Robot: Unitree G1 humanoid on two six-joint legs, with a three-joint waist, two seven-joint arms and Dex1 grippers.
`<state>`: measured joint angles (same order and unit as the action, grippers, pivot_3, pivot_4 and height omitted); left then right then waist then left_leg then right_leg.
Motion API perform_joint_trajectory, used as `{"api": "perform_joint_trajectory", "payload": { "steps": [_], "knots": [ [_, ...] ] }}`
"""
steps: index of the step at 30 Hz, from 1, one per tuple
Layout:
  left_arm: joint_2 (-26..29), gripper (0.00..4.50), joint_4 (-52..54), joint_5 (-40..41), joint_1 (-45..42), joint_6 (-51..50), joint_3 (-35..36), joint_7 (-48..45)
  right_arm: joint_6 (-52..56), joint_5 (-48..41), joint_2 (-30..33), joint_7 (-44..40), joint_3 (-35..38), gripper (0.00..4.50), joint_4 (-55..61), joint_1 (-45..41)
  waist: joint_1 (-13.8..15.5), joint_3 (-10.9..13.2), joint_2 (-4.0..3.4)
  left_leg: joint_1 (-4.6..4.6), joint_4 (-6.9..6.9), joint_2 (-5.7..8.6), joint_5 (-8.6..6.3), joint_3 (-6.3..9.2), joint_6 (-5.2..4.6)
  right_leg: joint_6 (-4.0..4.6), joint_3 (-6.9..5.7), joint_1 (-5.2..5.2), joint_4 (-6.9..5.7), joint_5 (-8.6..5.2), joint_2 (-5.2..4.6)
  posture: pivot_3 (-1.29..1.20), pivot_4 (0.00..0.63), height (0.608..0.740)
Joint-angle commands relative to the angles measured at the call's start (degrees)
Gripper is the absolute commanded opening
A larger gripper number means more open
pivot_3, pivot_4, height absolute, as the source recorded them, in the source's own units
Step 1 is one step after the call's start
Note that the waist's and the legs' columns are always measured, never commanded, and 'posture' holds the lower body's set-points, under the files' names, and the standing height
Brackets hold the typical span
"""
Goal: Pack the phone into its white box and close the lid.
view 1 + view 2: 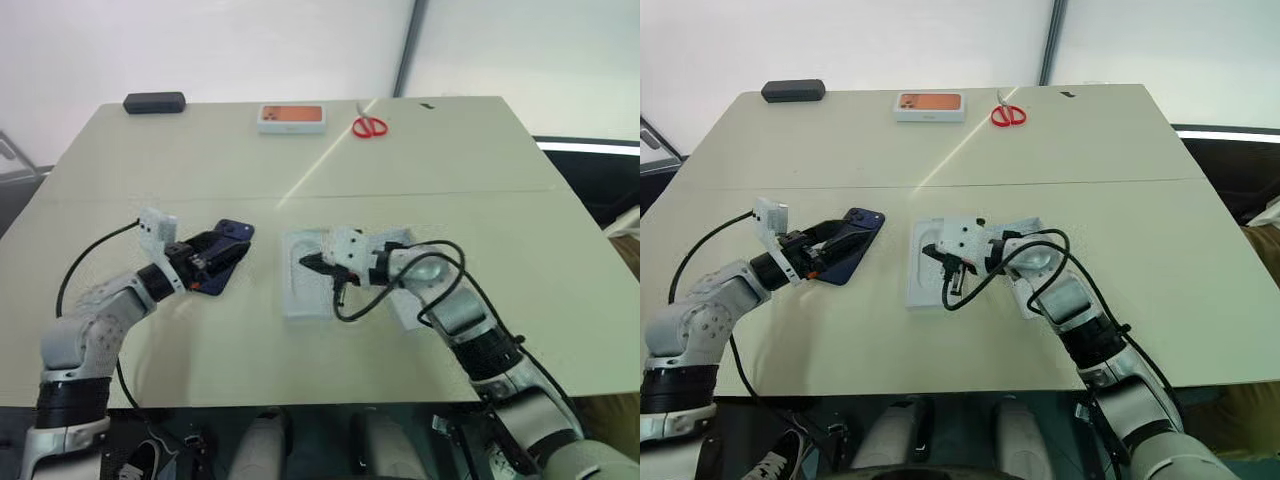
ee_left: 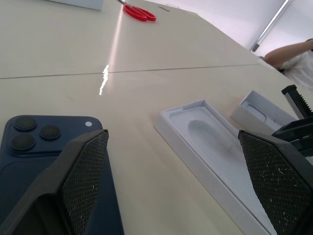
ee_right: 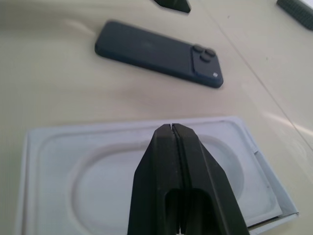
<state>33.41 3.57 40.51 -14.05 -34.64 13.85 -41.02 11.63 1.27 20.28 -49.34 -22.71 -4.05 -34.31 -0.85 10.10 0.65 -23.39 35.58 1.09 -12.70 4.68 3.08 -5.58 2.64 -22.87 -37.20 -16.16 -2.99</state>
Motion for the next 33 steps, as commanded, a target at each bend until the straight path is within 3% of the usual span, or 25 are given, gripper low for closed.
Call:
{"api": "perform_joint_trajectory", "payload": {
  "steps": [1, 19, 33],
  "knots": [
    [0.45, 4.50, 0.95, -1.35, 0.78, 2.77, 1.17, -1.33, -3.74, 3.69, -0.47, 1.36, -1.94, 0.02, -1.97, -1.70, -0.03, 0.00, 0.00, -0.01, 0.00, 0.00, 0.00, 0.00, 0.00, -0.01, 0.00, -0.01, 0.00, 0.01, 0.00, 0.00, 0.150, 0.740],
    [-0.31, 4.50, 2.81, -2.72, 2.90, 3.61, 1.05, -1.00, -5.29, 8.04, 2.25, -1.40, -2.81, 0.02, -5.42, -1.56, -0.22, 0.00, 0.00, 0.01, -0.02, -0.01, 0.00, 0.05, -0.01, -0.06, -0.05, -0.02, -0.05, 0.03, 0.07, 0.00, 0.150, 0.740],
    [-1.01, 4.50, 2.36, -3.75, 2.05, 3.67, 0.67, -1.04, -3.06, 8.65, 0.88, -1.91, -2.87, 0.02, -2.24, -2.31, -0.20, 0.00, 0.00, 0.02, -0.01, -0.01, 0.00, 0.06, -0.01, -0.06, -0.06, 0.00, -0.06, 0.03, 0.07, 0.00, 0.150, 0.740]
  ]
}}
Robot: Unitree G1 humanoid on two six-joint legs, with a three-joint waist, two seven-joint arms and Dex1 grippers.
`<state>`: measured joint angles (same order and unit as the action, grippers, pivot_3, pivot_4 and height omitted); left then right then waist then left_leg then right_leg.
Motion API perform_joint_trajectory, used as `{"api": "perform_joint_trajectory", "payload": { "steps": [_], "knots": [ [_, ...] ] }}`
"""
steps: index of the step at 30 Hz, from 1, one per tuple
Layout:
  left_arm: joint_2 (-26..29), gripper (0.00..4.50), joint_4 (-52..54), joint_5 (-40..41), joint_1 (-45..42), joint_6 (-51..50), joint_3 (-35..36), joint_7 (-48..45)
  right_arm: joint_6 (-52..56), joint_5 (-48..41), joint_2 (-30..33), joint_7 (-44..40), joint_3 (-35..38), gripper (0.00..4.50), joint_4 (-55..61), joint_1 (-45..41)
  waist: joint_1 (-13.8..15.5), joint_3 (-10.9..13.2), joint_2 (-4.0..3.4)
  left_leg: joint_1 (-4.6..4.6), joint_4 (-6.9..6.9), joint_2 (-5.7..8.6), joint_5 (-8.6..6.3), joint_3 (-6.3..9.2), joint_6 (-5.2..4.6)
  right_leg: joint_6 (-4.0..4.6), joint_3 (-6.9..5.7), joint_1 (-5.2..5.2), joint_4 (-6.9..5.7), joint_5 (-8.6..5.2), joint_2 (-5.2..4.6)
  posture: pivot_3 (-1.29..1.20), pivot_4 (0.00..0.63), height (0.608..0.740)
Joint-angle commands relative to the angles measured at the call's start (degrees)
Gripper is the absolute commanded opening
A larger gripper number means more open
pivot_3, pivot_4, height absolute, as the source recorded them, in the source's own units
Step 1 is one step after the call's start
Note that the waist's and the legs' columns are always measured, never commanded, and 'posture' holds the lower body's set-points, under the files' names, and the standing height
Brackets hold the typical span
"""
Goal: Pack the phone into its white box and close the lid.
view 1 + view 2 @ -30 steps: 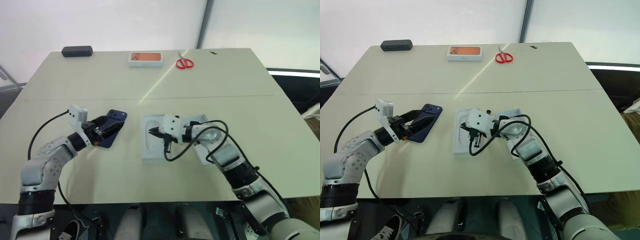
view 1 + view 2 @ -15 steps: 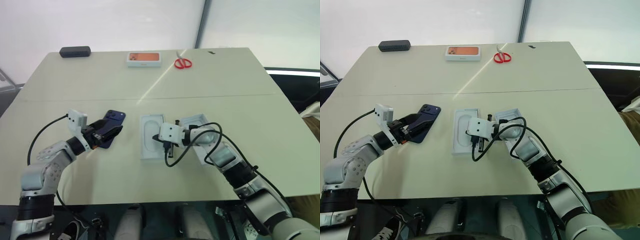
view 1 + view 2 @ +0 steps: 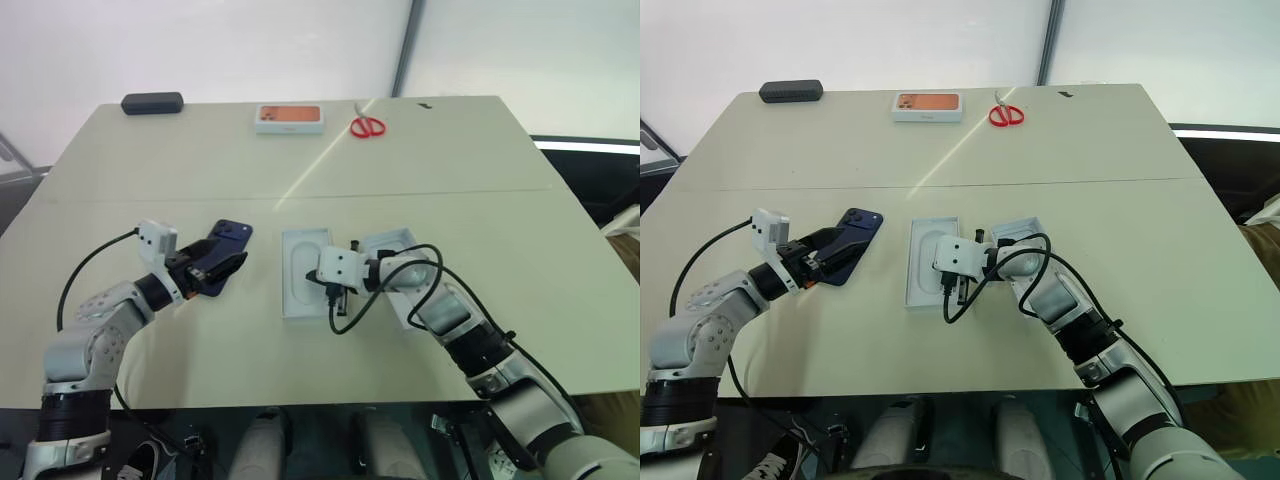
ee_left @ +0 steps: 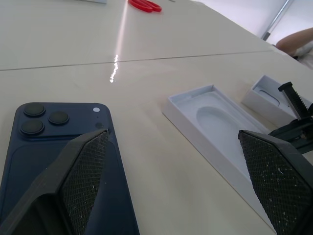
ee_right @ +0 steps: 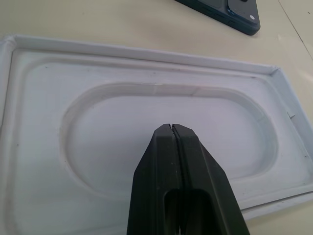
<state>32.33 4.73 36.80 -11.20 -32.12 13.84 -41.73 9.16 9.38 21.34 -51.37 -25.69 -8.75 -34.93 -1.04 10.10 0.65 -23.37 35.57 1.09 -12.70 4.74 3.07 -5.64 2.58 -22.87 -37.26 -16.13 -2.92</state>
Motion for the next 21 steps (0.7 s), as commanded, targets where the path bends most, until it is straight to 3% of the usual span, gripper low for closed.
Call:
{"api": "perform_joint_trajectory", "payload": {
  "steps": [1, 12, 21],
  "knots": [
    [-0.02, 4.50, 1.21, 0.00, -0.89, 1.06, 0.69, -0.27, -0.48, 0.53, -0.24, 0.13, 0.31, 0.02, 2.54, -1.81, -0.02, 0.00, 0.00, 0.00, 0.00, 0.00, 0.00, 0.00, 0.00, 0.00, 0.00, 0.00, 0.00, 0.00, 0.00, 0.00, 0.150, 0.740],
    [1.14, 4.50, 0.26, 0.29, -1.45, -1.56, 0.96, 0.05, 2.37, -3.52, -2.88, 1.76, 4.64, 0.02, 3.14, -2.96, -0.03, 0.00, 0.00, 0.00, 0.00, -0.01, 0.00, 0.02, 0.00, 0.00, -0.01, -0.01, -0.04, 0.00, 0.02, 0.00, 0.150, 0.740],
    [7.69, 4.50, -9.70, 0.27, -6.59, -7.69, 3.12, -1.22, 7.80, -6.18, -8.07, 5.27, 6.32, 0.02, 2.59, -5.38, -0.31, 0.00, 0.00, 0.00, 0.00, 0.00, 0.00, 0.04, 0.00, 0.00, -0.02, -0.09, -0.17, 0.00, 0.10, 0.00, 0.150, 0.740]
  ]
}}
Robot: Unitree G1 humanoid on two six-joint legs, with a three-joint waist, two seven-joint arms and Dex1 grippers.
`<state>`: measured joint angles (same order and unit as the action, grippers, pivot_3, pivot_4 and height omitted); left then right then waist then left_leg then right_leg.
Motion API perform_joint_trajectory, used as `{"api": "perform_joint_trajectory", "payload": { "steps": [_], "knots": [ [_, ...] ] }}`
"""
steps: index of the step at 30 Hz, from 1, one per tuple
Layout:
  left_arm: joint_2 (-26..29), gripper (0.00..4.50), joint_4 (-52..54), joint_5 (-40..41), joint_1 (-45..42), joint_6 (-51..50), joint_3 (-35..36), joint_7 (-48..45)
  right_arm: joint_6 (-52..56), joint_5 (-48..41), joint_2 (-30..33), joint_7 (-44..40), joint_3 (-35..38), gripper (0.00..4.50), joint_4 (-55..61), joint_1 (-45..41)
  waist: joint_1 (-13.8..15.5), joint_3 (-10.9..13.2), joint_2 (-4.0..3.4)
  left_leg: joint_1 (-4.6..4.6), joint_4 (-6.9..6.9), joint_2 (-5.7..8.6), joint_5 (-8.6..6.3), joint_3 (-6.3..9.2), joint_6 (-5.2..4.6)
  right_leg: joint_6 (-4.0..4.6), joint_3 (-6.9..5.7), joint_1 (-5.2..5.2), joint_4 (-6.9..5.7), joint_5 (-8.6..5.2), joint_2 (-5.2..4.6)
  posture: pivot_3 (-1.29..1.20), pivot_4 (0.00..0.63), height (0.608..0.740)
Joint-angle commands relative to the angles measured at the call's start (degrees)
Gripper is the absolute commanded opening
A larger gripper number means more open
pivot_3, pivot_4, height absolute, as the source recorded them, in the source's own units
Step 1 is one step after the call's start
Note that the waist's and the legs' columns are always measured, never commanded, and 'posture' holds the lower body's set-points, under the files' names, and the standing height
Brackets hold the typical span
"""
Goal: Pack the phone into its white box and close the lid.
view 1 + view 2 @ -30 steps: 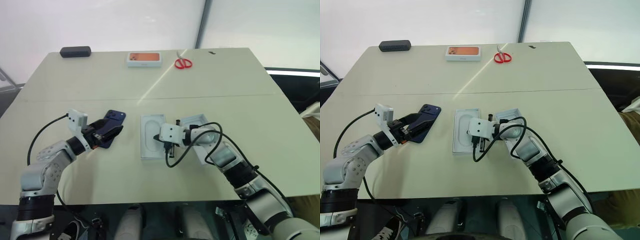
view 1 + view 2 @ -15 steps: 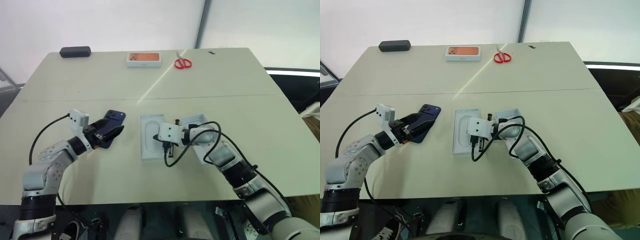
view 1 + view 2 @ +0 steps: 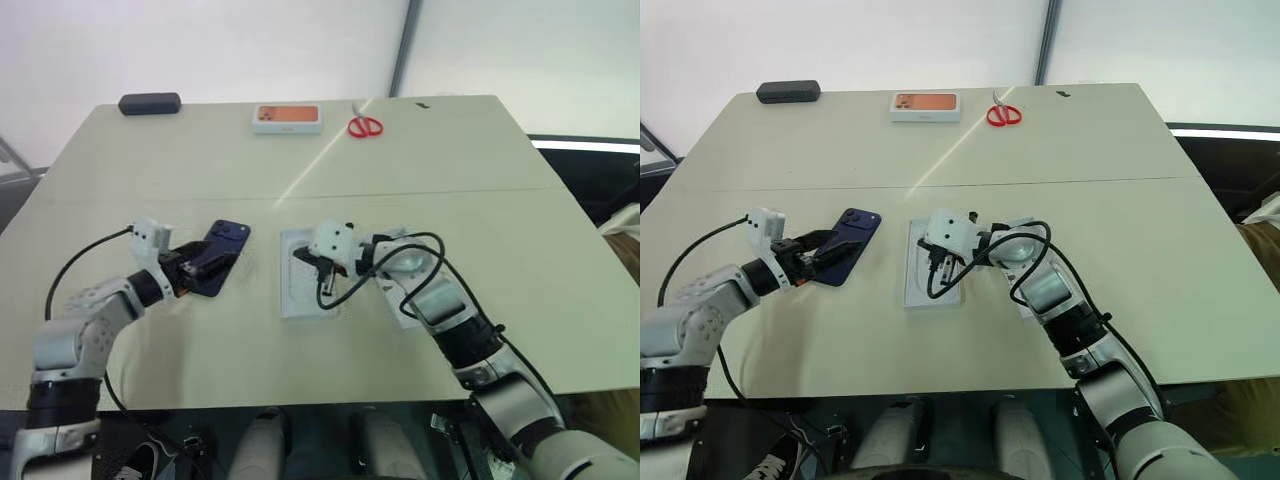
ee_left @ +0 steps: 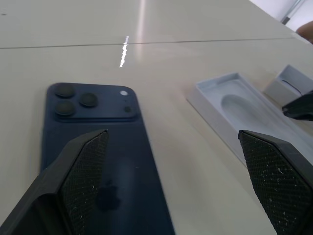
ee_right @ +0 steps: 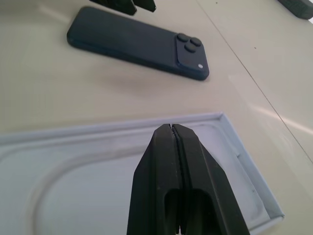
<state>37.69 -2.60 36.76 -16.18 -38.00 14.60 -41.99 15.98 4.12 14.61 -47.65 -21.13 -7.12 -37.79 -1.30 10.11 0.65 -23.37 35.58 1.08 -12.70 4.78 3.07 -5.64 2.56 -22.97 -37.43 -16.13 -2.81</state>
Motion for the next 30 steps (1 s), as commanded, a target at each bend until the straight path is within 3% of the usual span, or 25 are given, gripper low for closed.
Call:
{"api": "perform_joint_trajectory", "payload": {
  "steps": [1, 9, 17, 23, 30],
  "knots": [
    [3.25, 4.50, -3.60, 0.26, -2.05, -2.83, 2.26, -1.42, 1.33, -0.74, -2.05, 2.15, 1.44, 0.02, 0.98, -2.97, -0.11, 0.00, 0.00, -0.01, 0.00, 0.00, 0.00, 0.00, 0.00, 0.00, 0.00, -0.03, -0.02, 0.00, 0.01, 0.00, 0.150, 0.740],
    [10.56, 4.50, -17.97, -2.23, -7.64, -6.10, -0.27, -9.76, 0.65, 4.60, -10.81, 7.58, -5.41, 0.02, -5.95, -9.64, -1.28, 0.02, 0.04, -0.05, -0.19, 0.03, 0.12, 0.02, 0.20, 0.04, 0.00, -0.27, -0.21, 0.02, 0.04, 0.00, 0.150, 0.740],
    [11.57, 4.50, -35.41, -9.84, -15.35, -4.02, -4.96, -14.13, -0.84, 10.17, -18.03, 8.89, -12.89, 0.02, -16.60, -12.76, -1.34, -0.03, 0.12, -0.03, -0.30, 0.05, 0.17, 0.02, 0.27, 0.06, 0.02, -0.36, -0.30, 0.03, 0.09, 0.00, 0.150, 0.740],
    [9.58, 4.50, -34.31, -9.70, -15.89, -11.22, -8.63, -20.73, -1.79, 15.65, -20.51, 13.86, -15.68, 0.02, -24.18, -14.04, -1.21, -0.04, 0.13, 0.01, -0.29, 0.06, 0.24, 0.03, 0.37, 0.07, 0.03, -0.40, -0.55, 0.03, 0.11, 0.00, 0.150, 0.740],
    [9.94, 4.50, -29.16, -11.06, -12.34, -15.63, -12.97, -25.71, -2.38, 16.25, -19.55, 13.74, -14.05, 0.02, -25.89, -15.11, -1.27, -0.07, 0.11, 0.05, -0.30, 0.09, 0.24, 0.04, 0.37, 0.06, 0.07, -0.35, -0.53, 0.02, 0.04, 0.00, 0.150, 0.740]
  ]
}}
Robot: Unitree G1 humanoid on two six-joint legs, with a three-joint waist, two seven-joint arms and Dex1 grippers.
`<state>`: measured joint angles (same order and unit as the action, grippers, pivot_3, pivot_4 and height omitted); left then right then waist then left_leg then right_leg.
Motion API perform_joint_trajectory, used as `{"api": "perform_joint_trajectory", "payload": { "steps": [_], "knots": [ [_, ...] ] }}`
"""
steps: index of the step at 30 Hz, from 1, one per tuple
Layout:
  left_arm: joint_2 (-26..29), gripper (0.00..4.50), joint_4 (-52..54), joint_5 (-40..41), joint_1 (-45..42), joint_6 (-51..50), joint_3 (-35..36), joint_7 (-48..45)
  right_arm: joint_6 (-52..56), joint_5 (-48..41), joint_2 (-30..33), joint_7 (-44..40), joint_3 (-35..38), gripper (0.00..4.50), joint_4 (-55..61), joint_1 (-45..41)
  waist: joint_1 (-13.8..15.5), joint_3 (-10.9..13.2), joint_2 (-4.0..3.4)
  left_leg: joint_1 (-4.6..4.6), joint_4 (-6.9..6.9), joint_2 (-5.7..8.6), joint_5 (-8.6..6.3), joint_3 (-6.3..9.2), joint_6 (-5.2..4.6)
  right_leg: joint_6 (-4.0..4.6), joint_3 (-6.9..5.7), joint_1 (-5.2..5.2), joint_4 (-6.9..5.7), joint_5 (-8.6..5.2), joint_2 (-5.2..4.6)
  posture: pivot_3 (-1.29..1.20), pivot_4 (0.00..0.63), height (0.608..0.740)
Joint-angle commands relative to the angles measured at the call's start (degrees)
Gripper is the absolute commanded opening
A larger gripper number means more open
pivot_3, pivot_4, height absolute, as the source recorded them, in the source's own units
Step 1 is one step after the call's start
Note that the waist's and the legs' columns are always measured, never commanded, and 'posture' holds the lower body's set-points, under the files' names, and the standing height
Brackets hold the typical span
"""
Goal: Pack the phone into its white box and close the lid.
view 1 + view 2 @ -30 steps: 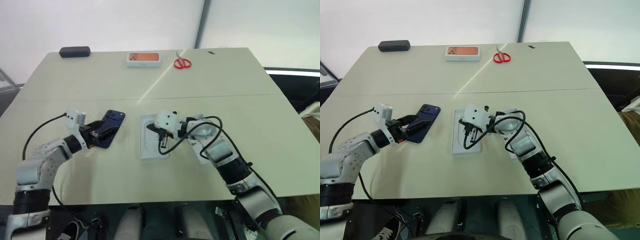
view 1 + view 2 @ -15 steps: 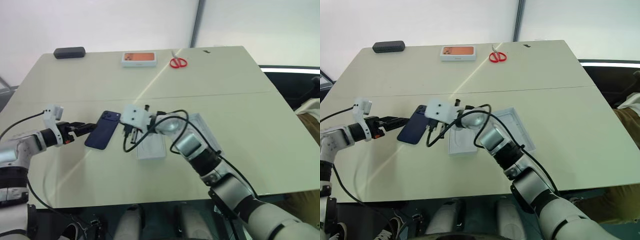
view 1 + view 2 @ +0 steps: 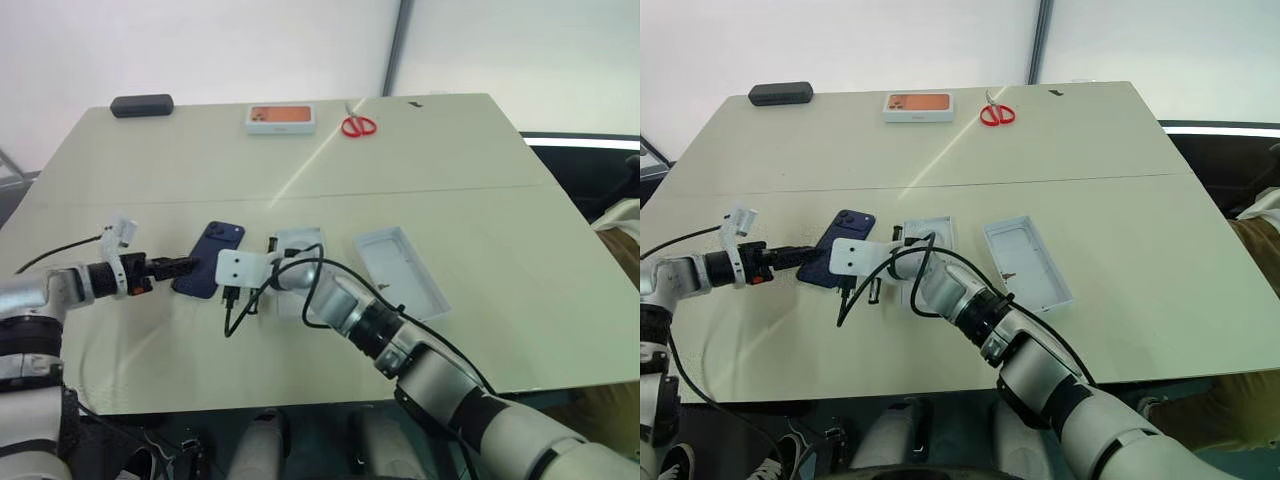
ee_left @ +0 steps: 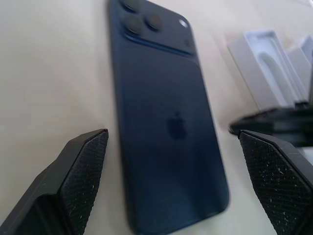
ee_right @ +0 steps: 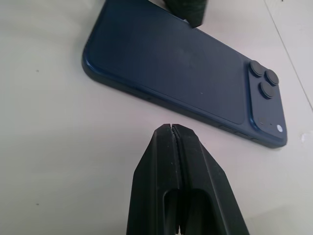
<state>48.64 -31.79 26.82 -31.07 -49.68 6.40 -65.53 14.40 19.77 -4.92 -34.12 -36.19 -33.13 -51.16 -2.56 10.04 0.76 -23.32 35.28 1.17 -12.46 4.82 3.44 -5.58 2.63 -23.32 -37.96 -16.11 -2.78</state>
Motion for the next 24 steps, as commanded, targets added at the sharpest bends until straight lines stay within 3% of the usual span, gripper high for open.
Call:
{"api": "perform_joint_trajectory", "payload": {
  "steps": [1, 15, 24],
  "knots": [
    [-0.91, 4.50, 0.67, -1.16, 2.77, -4.44, -5.12, -2.71, -1.06, 1.06, 0.17, 0.35, 0.78, 0.02, -0.04, -1.74, -0.01, 0.00, 0.00, 0.01, 0.00, 0.00, 0.00, 0.00, 0.00, 0.00, 0.00, 0.00, 0.00, 0.00, 0.00, 0.00, 0.150, 0.740],
    [-2.88, 4.50, -2.35, -2.19, -0.09, -3.62, -1.36, 0.85, 2.23, 3.77, 1.79, -3.74, -0.38, 0.02, 1.33, -0.98, 0.29, -0.10, -0.07, 0.30, 0.00, 0.04, 0.00, 0.02, 0.00, -0.01, -0.04, 0.35, 0.00, -0.02, -0.03, 0.00, 0.150, 0.740],
    [-5.18, 4.50, 1.92, -1.86, 1.65, -5.87, -2.77, 1.36, 7.24, 0.83, -1.37, -7.86, 1.09, 0.02, 2.37, -0.30, 0.16, -0.11, -0.07, 0.85, -0.13, 0.02, -0.01, 0.04, -0.01, 0.01, -0.02, 0.84, 0.03, -0.10, -0.04, 0.00, 0.150, 0.740]
  ]
}}
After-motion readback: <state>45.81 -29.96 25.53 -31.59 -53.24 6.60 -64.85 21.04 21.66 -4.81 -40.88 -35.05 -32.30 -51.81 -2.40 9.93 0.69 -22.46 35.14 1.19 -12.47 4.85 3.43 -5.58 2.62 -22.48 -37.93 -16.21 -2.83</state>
